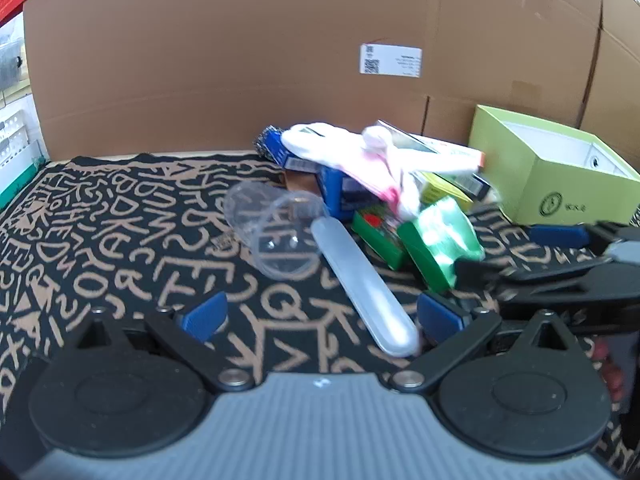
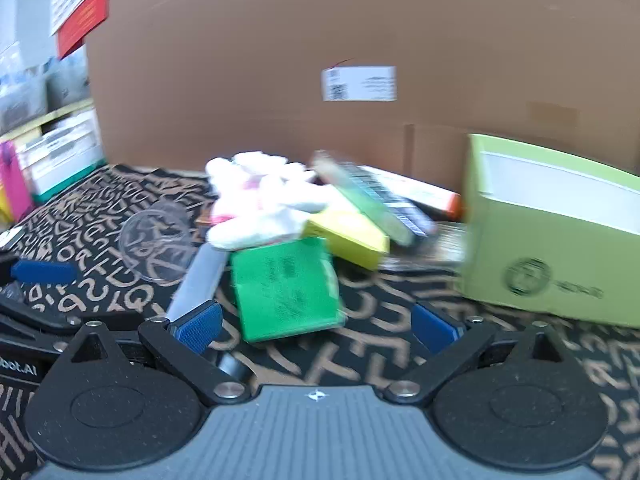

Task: Organize objects
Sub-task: 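Carry the green box into the lime-green box with right tool while left carries cup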

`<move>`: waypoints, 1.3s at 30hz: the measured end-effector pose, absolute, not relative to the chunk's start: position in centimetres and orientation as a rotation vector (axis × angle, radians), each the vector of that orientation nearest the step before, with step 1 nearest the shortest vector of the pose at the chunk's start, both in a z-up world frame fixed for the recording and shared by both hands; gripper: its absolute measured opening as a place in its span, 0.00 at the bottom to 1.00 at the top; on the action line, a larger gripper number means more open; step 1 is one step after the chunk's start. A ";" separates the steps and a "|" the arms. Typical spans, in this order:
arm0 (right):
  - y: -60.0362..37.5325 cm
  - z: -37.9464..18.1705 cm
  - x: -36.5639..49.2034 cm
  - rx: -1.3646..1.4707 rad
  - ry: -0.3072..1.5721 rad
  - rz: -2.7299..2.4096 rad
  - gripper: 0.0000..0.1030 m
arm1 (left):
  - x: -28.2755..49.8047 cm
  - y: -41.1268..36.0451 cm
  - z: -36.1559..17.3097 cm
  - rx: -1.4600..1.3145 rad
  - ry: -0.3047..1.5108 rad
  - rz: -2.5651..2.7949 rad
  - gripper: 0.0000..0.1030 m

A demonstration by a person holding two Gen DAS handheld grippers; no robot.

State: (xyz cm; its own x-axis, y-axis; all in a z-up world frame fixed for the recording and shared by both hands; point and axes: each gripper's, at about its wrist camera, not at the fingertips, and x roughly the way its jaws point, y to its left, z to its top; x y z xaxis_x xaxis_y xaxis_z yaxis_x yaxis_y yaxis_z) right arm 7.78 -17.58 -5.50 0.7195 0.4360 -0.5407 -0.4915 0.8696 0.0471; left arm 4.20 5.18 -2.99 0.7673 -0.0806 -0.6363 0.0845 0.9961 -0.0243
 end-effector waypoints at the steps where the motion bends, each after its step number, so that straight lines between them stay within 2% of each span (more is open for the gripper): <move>1: -17.1 -5.7 8.2 -0.116 0.574 0.520 0.99 | 4.5 5.4 -2.9 0.008 0.687 -0.085 1.00; 2: -16.8 -5.9 8.6 -0.126 0.576 0.523 0.99 | 4.9 5.7 -2.9 0.014 0.680 -0.073 1.00; 4: -16.0 -6.3 9.5 -0.134 0.588 0.518 0.93 | 5.8 6.5 -2.7 0.019 0.667 -0.042 1.00; 8: -16.6 -7.0 10.1 -0.065 0.625 0.537 0.67 | 7.7 7.7 -2.9 0.027 0.636 -0.012 1.00; 10: -17.1 -7.2 9.8 -0.051 0.619 0.538 0.67 | 8.8 8.0 -3.4 0.040 0.639 0.012 0.98; 15: -17.7 -7.2 8.6 -0.058 0.594 0.521 0.66 | 10.6 8.7 -4.4 -0.006 0.659 0.034 0.69; 17: -18.0 -7.0 8.1 -0.053 0.582 0.521 0.66 | 11.0 8.7 -4.7 -0.010 0.669 0.033 0.43; 18: -18.2 -6.9 7.6 -0.052 0.574 0.519 0.66 | 11.2 8.6 -4.8 -0.007 0.676 0.031 0.37; 20: -18.4 -6.5 6.9 -0.054 0.558 0.517 0.66 | 11.3 8.5 -4.9 -0.007 0.690 0.023 0.10; 25: -20.0 -4.7 5.2 -0.035 0.507 0.517 0.66 | 9.6 7.9 -2.7 -0.001 0.632 0.000 0.05; 29: -22.0 -3.0 4.2 -0.002 0.462 0.511 0.66 | 7.8 6.5 0.8 0.022 0.551 -0.067 0.04; 39: -28.0 1.2 5.1 -0.026 0.330 0.364 0.66 | 7.9 -2.1 7.8 0.024 0.445 -0.379 0.04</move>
